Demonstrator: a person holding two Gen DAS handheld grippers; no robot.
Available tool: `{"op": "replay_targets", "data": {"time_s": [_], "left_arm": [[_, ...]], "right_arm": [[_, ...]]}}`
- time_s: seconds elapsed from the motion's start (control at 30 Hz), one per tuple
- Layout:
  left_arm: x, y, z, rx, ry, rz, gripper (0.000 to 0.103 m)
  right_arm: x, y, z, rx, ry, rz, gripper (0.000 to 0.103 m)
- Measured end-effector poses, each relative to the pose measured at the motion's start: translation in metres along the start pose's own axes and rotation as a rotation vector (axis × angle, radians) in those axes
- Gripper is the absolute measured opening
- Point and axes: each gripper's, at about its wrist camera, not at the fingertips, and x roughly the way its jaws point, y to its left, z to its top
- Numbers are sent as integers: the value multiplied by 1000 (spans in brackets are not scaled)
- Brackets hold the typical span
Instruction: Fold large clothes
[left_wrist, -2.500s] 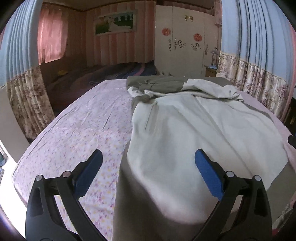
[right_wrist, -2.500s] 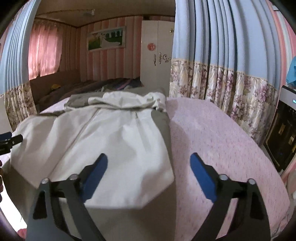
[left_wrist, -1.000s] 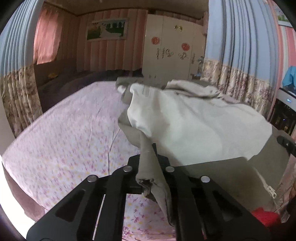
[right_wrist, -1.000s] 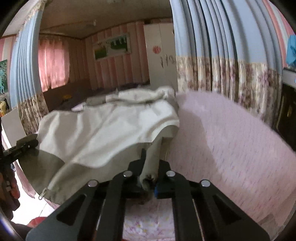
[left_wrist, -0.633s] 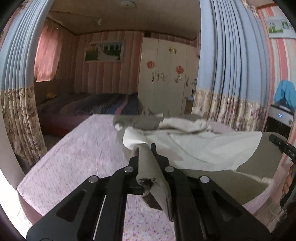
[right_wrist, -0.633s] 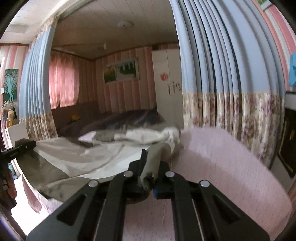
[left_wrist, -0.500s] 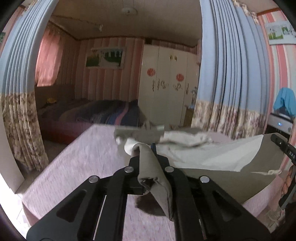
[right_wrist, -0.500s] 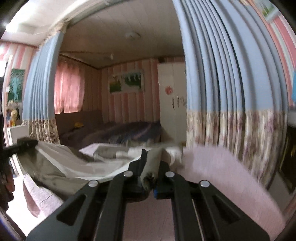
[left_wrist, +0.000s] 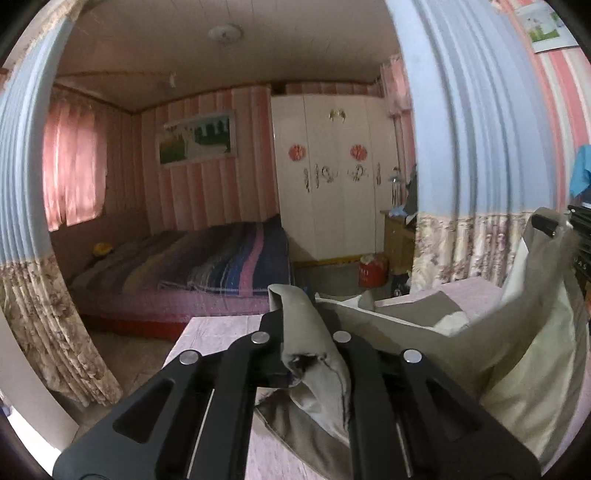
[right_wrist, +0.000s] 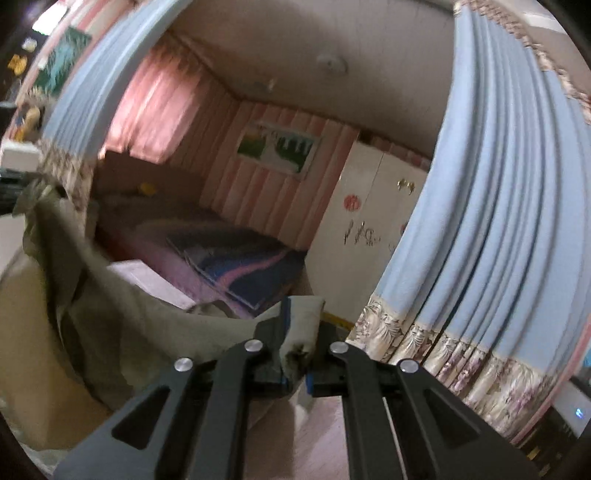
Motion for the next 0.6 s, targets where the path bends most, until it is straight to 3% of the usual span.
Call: {"op": "replay_targets", "data": {"time_s": [0.1, 0.2, 0.33, 0.4, 0.6], "left_arm": [[70, 9, 12, 45, 84, 64, 9], [128, 18, 12, 36, 170, 39, 10], [212, 19, 2, 73, 281, 60, 10], [251, 26, -5, 37, 349, 36, 10], [326, 25, -41, 29, 474, 12, 10]], "right_arm": [[58, -8, 6, -25, 79, -28, 5], [116, -12, 2, -23, 171, -6, 5], [191, -8, -11, -48, 293, -14, 5], [233, -12, -21, -8, 380, 15, 5], [310, -10, -69, 38, 537, 62, 7]]}}
